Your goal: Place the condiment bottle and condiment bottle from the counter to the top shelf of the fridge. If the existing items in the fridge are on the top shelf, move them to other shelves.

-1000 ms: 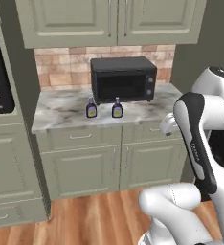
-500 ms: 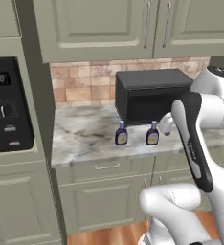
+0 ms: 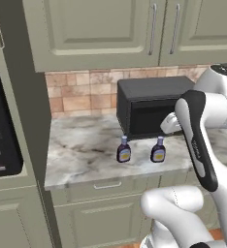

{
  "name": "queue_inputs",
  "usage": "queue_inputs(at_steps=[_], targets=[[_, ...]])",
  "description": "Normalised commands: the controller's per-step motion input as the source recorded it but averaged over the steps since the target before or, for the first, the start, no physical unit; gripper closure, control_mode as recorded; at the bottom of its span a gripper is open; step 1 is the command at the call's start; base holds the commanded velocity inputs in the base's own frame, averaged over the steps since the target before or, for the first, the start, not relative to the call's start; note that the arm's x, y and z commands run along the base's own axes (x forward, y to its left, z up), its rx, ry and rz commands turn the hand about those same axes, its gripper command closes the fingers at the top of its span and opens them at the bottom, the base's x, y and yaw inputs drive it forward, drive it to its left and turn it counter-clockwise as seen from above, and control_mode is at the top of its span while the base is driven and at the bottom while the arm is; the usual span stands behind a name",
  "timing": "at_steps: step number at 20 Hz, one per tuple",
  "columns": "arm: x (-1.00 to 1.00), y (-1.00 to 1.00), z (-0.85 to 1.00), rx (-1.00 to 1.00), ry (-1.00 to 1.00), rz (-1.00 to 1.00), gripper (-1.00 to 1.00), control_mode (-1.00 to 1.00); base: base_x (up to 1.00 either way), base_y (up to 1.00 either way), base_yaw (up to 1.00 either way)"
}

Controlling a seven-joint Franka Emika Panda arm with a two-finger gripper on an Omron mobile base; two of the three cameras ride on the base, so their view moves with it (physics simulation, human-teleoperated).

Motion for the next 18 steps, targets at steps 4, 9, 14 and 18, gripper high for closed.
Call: queue_inputs(at_steps=[4,9,14,18], targets=[[0.0,0.0,0.0,0.0,0.0,0.0,-1.0,1.0,0.1,-0.3,-0.02],[0.0,0.0,0.0,0.0,0.0,0.0,-1.0,1.0,0.3,-0.35,-0.04],[0.15,-0.05,-0.02,0.0,0.01,0.0,-1.0,-1.0,0.38,-0.15,0.0],[0.94,-0.86,-0.23,0.04,0.13,0.12,-1.0,-1.0,0.0,0.0,0.0]])
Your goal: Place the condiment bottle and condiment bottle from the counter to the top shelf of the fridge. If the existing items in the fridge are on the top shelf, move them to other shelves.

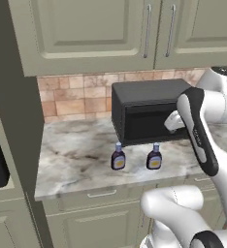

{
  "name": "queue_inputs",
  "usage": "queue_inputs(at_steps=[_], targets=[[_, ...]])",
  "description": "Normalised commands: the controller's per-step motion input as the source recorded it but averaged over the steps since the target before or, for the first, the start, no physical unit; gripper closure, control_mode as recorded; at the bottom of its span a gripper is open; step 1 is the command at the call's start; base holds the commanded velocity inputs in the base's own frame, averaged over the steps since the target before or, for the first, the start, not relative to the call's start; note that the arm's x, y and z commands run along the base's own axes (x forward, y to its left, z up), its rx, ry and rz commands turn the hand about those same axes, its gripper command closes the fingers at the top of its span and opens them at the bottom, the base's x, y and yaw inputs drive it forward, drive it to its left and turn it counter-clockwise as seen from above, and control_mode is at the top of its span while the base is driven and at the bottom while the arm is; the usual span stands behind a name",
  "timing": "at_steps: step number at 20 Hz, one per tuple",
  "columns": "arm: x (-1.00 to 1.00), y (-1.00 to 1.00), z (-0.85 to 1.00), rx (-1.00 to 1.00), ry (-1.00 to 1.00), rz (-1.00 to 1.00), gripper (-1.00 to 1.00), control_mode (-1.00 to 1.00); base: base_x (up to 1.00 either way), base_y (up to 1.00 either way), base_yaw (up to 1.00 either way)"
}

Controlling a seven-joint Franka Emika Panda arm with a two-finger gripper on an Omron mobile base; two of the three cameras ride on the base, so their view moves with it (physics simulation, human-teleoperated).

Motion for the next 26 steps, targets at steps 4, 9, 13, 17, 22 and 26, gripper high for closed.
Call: queue_inputs(at_steps=[4,9,13,17,22,26], targets=[[0.83,-0.83,-0.37,0.02,0.16,0.2,-1.0,-1.0,0.0,0.0,0.0],[0.74,-0.36,-0.42,0.07,0.17,0.3,-1.0,-1.0,0.0,0.0,0.0],[0.41,-0.29,-0.48,0.3,0.16,0.27,-1.0,-1.0,0.0,0.0,0.0],[0.03,-0.2,-0.69,0.51,0.07,0.2,-1.0,-1.0,0.0,0.0,0.0],[-0.02,-0.18,-0.66,0.46,-0.05,0.14,-1.0,-1.0,0.0,0.0,0.0],[0.01,0.0,-0.31,0.27,-0.22,0.04,-1.0,-1.0,0.0,0.0,0.0]])
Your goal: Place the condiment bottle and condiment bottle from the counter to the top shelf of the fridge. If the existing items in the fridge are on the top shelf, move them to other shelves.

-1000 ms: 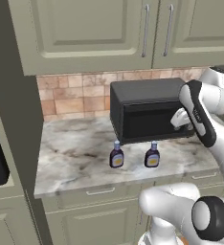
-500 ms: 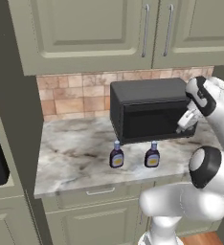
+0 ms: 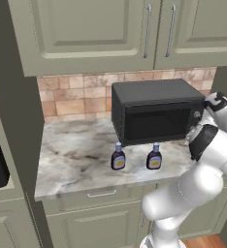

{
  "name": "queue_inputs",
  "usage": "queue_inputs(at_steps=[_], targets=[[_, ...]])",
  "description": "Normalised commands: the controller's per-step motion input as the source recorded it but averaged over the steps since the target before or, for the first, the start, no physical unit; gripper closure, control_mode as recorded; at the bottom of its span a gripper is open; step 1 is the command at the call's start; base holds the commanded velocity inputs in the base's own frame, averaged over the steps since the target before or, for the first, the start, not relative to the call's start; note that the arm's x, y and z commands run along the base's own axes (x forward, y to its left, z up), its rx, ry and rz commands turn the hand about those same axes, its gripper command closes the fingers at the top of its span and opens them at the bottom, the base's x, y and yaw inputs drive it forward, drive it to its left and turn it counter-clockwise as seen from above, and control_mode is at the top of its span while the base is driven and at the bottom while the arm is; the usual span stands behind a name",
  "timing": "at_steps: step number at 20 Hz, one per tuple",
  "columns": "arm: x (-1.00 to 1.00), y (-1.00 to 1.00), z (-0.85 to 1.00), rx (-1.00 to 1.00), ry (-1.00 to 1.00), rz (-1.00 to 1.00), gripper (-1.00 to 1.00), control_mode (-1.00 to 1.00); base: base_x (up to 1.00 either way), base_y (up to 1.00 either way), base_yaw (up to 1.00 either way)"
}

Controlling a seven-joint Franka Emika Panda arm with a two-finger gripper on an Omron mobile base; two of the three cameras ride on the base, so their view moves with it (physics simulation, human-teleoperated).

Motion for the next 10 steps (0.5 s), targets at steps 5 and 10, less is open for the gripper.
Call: queue_inputs(at_steps=[5,10], targets=[[0.0,0.03,-0.25,0.28,-0.33,0.01,-1.0,-1.0,0.0,0.0,0.0],[-0.25,0.01,-0.01,0.21,-0.42,0.0,-1.0,-1.0,0.0,0.0,0.0]])
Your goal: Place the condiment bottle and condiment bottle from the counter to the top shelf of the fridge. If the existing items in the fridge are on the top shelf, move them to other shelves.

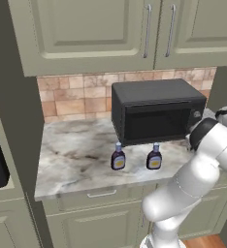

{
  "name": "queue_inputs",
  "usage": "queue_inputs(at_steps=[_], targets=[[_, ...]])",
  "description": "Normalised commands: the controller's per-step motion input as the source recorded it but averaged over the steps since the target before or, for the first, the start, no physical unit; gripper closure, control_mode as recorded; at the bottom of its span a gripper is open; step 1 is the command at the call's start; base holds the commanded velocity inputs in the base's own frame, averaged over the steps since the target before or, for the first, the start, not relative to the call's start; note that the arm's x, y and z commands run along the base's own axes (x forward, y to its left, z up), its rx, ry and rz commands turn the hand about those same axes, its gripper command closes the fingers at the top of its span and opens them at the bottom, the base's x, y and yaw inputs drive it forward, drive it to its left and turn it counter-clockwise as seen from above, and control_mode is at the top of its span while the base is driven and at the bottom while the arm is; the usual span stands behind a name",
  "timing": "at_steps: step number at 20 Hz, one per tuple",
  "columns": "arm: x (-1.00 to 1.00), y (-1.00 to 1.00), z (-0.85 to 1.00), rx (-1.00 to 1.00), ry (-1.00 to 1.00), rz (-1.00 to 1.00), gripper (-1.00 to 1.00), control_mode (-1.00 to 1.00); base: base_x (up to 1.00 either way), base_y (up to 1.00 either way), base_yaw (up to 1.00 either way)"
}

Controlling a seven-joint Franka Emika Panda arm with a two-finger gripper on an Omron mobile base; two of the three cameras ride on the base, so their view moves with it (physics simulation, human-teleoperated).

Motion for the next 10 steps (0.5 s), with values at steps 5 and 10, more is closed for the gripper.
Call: queue_inputs(at_steps=[5,10], targets=[[-0.32,0.28,-0.18,0.05,-0.41,0.0,-1.0,-1.0,0.0,0.0,0.0],[-0.22,0.56,-0.11,0.0,-0.24,-0.03,-1.0,-1.0,0.0,0.0,0.0]])
